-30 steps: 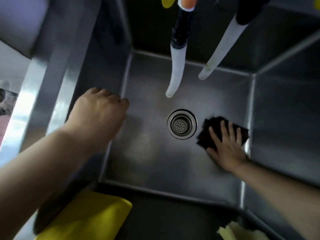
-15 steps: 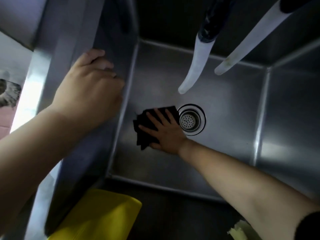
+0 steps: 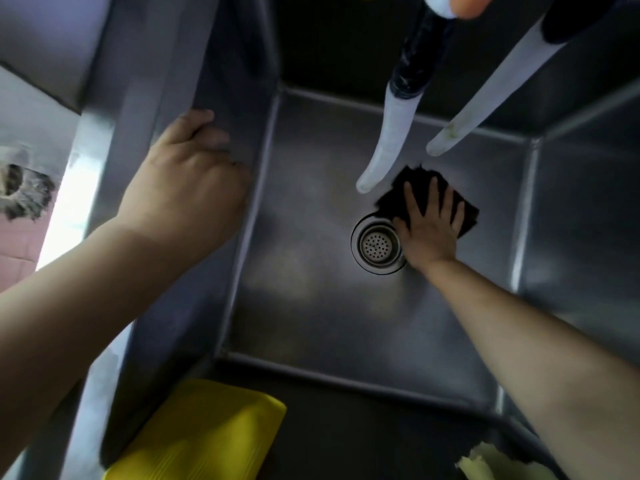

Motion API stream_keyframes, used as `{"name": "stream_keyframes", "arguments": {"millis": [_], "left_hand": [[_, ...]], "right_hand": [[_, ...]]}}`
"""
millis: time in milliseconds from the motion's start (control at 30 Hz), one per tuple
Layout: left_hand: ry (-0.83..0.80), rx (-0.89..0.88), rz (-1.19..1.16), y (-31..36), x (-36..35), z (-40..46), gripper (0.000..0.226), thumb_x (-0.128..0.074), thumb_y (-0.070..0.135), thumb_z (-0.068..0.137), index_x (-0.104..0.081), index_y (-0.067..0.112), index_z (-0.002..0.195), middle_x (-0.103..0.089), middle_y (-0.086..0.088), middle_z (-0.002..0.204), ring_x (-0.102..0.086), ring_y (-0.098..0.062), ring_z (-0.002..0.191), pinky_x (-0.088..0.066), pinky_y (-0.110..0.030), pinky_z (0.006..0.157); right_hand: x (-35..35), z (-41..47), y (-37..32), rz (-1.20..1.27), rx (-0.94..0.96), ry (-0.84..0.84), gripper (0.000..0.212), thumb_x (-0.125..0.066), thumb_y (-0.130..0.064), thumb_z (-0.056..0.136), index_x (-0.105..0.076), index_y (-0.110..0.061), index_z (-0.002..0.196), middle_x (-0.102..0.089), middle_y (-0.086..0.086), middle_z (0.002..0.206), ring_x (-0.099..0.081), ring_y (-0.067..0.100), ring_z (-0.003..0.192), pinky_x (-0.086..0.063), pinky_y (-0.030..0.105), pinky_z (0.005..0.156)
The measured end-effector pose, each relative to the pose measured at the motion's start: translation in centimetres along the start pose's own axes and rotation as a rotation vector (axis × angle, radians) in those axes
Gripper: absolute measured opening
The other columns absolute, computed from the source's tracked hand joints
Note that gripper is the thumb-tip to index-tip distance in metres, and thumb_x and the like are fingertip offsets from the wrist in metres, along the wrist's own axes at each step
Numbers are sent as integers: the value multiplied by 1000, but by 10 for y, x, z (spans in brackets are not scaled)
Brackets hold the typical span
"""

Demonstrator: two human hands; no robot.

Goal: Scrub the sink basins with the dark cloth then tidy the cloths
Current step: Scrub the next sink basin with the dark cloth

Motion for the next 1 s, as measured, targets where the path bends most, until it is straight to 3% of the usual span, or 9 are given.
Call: {"name": "stream_keyframes", "arguments": {"millis": [167,300,467,533,633,733,833,1000], "left_hand": [[-20,-14,-6,2,2,0,15,-55,19,73,-67,11,70,-67,-10,71,-58,-32,98,-17,-38,113],[-44,-19,-2,3,1,-2,17,-54,20,72,-67,10,69,-67,-10,71,-58,-32,100,-18,-39,112],[-82,-29,6,5,7,-1,21,-53,22,72,-68,7,71,-68,-12,71,-58,-34,101,-18,-39,112],[-92,-38,3,6,7,0,23,-53,24,73,-68,7,72,-67,-11,71,-57,-33,99,-16,-39,113],[-64,-31,-9,6,7,-1,26,-51,26,73,-68,6,72,-68,-13,73,-58,-34,100,-18,-40,113],[-47,-17,-50,8,8,-2,26,-51,26,75,-68,6,72,-69,-14,75,-58,-34,105,-23,-41,112],[-14,-6,-101,9,12,-1,24,-51,22,77,-69,6,74,-69,-14,79,-56,-35,111,-26,-42,110],[39,1,-150,7,17,-1,28,-50,20,79,-71,2,84,-68,-16,96,-47,-36,124,-24,-44,110]], "right_hand": [[-12,-20,-42,54,-33,-20,62,-33,-44,97,0,-37,150,10,11,159,15,36,143,13,54,112],[-3,4,-72,101,91,-22,56,-25,-44,99,-2,-38,150,11,8,159,17,35,143,14,52,113],[-10,-6,-114,-8,402,-73,58,-25,-48,99,1,-39,149,11,9,159,15,39,142,15,53,111],[-24,-36,-120,-50,579,-73,58,-31,-48,97,-8,-39,149,0,12,159,7,41,143,11,54,112],[-44,-89,-93,-103,789,-82,62,-39,-46,86,-27,-36,146,-22,11,155,-9,41,141,-3,56,112],[-47,-116,-37,-132,901,-93,62,-42,-44,85,-31,-35,145,-25,8,155,-15,37,142,-10,55,114],[-35,-117,15,-200,791,-142,67,-43,-46,79,-32,-34,144,-27,6,153,-17,35,141,-11,53,112],[-9,-72,64,-149,338,-150,73,-34,-56,81,-15,-34,148,-28,12,153,-17,37,141,0,46,113]]}}
Point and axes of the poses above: each hand's wrist, its own z-axis towards the middle knuckle, its own x-axis out of the back of the hand, y = z × x, the point moved 2 cm from there along z, towards the middle knuckle
